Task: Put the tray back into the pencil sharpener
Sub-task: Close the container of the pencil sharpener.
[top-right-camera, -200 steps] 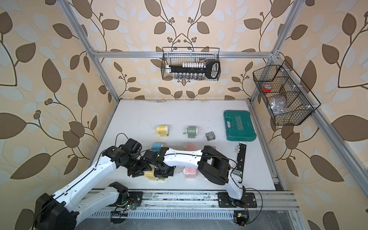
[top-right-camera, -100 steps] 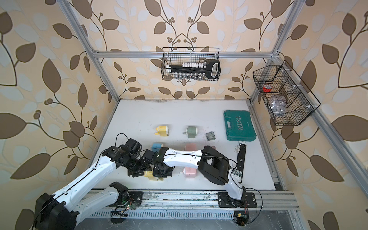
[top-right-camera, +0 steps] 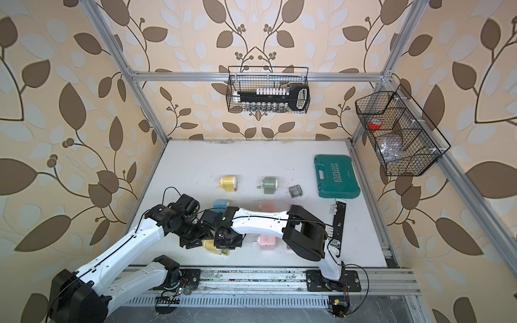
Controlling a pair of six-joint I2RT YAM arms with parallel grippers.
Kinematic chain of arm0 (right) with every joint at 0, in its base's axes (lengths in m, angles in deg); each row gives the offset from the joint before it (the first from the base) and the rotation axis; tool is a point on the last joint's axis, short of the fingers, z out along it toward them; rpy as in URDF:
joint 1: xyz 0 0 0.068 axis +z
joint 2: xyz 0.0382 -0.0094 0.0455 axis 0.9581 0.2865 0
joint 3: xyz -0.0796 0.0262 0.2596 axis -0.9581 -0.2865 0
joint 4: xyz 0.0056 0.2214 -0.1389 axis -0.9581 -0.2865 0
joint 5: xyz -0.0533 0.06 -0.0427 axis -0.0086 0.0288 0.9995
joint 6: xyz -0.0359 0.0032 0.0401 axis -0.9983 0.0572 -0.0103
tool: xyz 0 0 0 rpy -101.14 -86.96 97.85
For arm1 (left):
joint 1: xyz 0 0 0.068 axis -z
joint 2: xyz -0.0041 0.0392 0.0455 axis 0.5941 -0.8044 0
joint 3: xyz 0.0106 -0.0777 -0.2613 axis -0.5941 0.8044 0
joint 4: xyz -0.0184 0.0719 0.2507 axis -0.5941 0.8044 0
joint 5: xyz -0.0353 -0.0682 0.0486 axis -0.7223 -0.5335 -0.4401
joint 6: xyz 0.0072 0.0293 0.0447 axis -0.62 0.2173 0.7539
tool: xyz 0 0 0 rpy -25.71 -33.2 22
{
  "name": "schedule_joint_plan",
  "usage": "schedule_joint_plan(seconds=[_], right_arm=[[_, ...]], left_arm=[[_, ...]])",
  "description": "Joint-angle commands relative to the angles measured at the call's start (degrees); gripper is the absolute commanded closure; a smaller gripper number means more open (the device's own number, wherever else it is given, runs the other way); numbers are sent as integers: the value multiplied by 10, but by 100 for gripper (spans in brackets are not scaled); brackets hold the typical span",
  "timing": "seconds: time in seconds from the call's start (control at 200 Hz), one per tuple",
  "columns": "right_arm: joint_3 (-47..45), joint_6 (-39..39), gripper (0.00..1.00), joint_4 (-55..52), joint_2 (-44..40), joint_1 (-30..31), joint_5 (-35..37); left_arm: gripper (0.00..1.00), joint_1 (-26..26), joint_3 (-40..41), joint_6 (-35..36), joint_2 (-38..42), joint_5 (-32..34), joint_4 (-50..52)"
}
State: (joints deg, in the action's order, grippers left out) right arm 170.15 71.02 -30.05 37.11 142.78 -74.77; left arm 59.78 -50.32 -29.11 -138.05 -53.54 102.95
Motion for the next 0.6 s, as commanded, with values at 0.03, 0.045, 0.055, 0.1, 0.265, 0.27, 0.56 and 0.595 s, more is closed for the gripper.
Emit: schedule_joint_plan(seconds=[0.03,0.045,0.055,0.1,0.265,0.27,0.56,0.595], right_arm=[[-8,-7,83,17,-23,2,18],[-8,-7,83,17,-23,2,18],[-8,-7,83,17,-23,2,18],[-9,-7,83,16,-22,3,18],[-10,-9,83,15,-21,2,18],[-10,-9,83,15,-21,2,18],[-14,-14,82,8,-17,-3,13],[-15,-15,82,8,-16,-4,13]], left_arm=[[46,7,12,4,-7,23,41],[46,7,12,4,-6,23,41],[46,7,12,4,-6,23,41],[46,7,12,4,-5,24,41],[44,7,12,4,-5,24,41],[44,7,12,4,-5,24,41],[42,7,10,5,-1,25,41],[41,7,10,4,0,27,42]])
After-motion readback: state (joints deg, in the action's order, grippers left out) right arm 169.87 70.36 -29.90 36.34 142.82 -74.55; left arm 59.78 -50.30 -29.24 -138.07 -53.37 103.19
